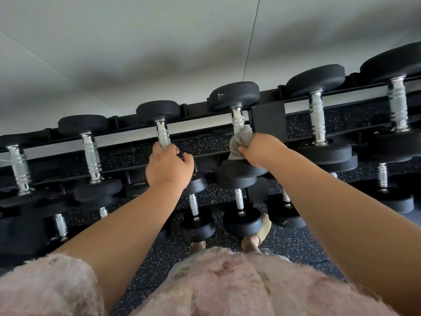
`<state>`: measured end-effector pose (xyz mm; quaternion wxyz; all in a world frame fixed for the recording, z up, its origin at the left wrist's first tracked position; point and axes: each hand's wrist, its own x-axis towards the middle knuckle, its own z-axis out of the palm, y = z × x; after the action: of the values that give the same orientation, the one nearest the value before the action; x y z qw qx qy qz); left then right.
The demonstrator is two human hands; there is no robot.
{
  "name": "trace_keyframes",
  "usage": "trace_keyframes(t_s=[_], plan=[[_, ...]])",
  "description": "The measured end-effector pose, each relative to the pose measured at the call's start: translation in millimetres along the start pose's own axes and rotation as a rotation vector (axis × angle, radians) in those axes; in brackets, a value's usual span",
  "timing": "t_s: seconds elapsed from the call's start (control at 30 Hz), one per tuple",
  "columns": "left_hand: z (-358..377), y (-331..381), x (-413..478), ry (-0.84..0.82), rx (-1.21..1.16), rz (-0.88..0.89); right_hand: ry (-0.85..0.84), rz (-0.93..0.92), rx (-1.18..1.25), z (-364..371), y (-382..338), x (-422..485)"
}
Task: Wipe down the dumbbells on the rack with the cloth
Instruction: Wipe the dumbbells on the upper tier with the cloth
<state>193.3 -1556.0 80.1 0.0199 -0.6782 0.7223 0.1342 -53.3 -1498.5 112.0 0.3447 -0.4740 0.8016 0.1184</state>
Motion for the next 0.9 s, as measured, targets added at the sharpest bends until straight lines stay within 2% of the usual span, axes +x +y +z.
trace_keyframes(t_s=[0.07, 0.2, 0.23, 0.3, 0.43, 0.5, 0.57, 0.73, 0.83, 0.9], plan=[[1, 0, -1, 0.003, 0.001, 0.002, 0.038, -0.008, 0.066, -4, -6, 6], [0, 2, 0, -0.007, 0.005, 0.0, 0.229, 0.063, 0.701, -16, -16, 16], [0, 2, 1, -0.01, 0.009, -0.001, 0.251, 0.07, 0.783, -19, -17, 19], [-1, 1, 0, -0.014, 0.013, -0.003, 0.212, 0.039, 0.772, -18, -15, 18], [-1, 0, -1, -0.011, 0.022, 0.004, -0.06, -0.094, 0.444, -12, 4, 9], [0, 0, -1, -0.012, 0.019, 0.004, -0.147, -0.089, 0.423, -15, 10, 9], [0, 1, -1, -0.013, 0.015, -0.001, -0.141, -0.073, 0.46, -22, 7, 13], [-1, 2, 0, -0.018, 0.018, -0.01, 0.108, 0.086, 0.771, -39, -24, 30], [-1, 1, 0, -0.016, 0.027, -0.009, 0.128, 0.068, 0.564, -32, -25, 26], [-1, 1, -1, -0.013, 0.028, -0.006, 0.047, 0.065, 0.609, -25, -15, 21]])
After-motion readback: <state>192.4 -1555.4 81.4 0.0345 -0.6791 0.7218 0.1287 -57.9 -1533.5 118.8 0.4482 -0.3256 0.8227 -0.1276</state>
